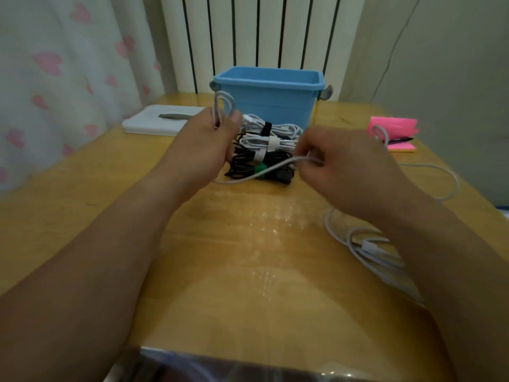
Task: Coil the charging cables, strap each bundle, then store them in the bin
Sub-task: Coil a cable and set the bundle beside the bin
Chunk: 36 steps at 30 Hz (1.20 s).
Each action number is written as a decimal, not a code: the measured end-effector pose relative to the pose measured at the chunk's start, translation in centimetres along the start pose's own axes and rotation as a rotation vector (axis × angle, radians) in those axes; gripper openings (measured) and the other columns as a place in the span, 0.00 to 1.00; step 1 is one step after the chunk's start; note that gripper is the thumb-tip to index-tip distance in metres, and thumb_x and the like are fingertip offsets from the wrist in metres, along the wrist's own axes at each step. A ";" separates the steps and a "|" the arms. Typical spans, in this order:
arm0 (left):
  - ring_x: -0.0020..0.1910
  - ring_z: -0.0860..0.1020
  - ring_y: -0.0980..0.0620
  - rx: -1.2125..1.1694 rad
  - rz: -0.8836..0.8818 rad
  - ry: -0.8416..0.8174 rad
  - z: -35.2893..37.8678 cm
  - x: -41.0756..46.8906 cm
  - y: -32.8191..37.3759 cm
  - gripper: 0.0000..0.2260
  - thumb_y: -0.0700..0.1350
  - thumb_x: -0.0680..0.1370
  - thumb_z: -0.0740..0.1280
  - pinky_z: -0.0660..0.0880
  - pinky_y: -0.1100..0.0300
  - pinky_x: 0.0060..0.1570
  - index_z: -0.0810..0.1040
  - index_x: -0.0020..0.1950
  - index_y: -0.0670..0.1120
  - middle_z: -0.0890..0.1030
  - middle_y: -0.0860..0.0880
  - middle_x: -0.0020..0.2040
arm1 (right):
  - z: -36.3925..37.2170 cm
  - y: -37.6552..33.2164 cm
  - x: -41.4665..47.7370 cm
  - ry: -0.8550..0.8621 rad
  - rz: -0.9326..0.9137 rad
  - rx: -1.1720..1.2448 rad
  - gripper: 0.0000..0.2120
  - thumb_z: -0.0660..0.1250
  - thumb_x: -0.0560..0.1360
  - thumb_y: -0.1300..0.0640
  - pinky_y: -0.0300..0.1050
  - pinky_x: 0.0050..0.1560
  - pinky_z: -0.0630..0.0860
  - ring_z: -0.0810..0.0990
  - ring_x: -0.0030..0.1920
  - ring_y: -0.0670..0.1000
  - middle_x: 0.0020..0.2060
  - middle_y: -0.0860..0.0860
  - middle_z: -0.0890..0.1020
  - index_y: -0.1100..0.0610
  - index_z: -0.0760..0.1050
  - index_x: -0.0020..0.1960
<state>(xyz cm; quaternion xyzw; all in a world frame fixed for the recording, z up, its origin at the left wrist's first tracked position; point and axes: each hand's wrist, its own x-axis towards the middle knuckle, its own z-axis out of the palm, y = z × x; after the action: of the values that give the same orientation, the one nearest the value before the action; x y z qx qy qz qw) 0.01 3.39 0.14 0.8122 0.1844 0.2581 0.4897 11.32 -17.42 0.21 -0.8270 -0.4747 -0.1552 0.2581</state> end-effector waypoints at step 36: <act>0.42 0.84 0.50 -0.692 -0.102 -0.244 4.3 -1.4 0.8 0.11 0.48 0.89 0.61 0.81 0.56 0.41 0.79 0.54 0.44 0.83 0.44 0.44 | 3.4 -2.4 -0.3 0.054 0.000 0.343 0.04 0.70 0.81 0.49 0.51 0.44 0.78 0.81 0.42 0.45 0.39 0.42 0.82 0.48 0.78 0.50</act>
<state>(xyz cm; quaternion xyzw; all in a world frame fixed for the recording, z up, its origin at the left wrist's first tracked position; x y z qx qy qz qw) 1.54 -0.73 -1.18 0.6132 0.0666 0.1818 0.7658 9.18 -14.67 -2.05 -0.7664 -0.4869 -0.0941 0.4083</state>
